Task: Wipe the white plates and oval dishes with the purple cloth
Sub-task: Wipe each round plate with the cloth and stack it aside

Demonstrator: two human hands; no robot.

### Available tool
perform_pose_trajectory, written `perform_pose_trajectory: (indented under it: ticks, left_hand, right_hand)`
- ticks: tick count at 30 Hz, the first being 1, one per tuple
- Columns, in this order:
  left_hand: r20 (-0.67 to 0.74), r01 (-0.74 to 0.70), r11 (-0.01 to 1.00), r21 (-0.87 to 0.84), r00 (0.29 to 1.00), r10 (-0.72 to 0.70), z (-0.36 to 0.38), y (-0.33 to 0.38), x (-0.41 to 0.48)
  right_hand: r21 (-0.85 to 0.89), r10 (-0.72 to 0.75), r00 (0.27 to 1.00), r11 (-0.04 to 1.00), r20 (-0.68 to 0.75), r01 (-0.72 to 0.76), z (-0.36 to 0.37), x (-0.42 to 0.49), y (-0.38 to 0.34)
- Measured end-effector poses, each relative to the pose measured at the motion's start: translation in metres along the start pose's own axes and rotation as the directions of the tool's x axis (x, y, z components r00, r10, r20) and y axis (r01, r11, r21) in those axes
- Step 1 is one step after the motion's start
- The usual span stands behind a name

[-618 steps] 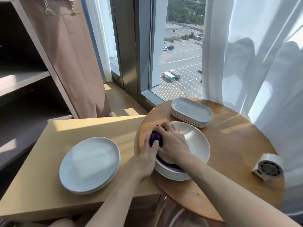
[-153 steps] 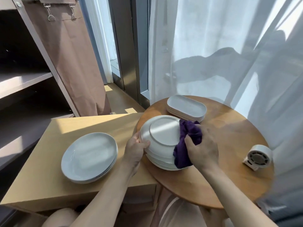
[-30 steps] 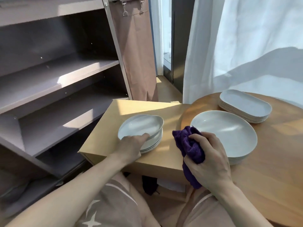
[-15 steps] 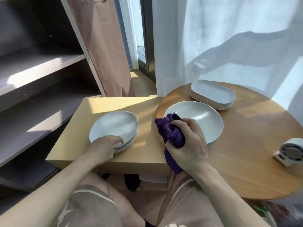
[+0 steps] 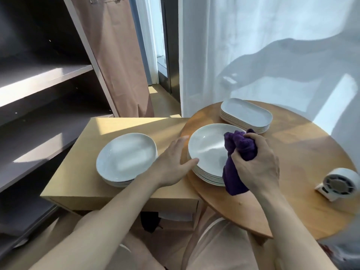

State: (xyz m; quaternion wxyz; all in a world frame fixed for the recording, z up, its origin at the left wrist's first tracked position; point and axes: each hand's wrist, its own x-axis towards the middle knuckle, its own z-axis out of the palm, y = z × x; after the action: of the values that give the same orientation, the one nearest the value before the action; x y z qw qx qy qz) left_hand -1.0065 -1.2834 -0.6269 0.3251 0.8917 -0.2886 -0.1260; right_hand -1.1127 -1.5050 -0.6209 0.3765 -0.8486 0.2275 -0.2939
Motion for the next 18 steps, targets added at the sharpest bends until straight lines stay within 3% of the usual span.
perform_pose_trajectory:
  ticks: [5, 9, 14, 18]
  left_hand:
    - [0.078, 0.054, 0.974, -0.22, 0.996, -0.038, 0.038, 0.003, 0.019]
    - [0.04, 0.074, 0.886, -0.458, 0.997, -0.062, 0.056, -0.015, 0.016]
    - [0.021, 0.04, 0.858, -0.512, 0.999, -0.034, 0.059, -0.02, 0.016]
    - [0.067, 0.049, 0.85, -0.525, 0.998, -0.016, 0.057, -0.025, 0.019]
  right_hand:
    - [-0.239, -0.025, 0.985, 0.969, 0.17, 0.066, 0.002, 0.001, -0.004]
    - [-0.359, 0.059, 0.941, 0.931, 0.333, 0.069, 0.009, 0.001, -0.007]
    - [-0.432, 0.08, 0.837, 0.88, 0.541, 0.195, 0.022, 0.014, -0.017]
    - [-0.386, 0.04, 0.735, 0.869, 0.677, 0.309, 0.038, 0.038, -0.026]
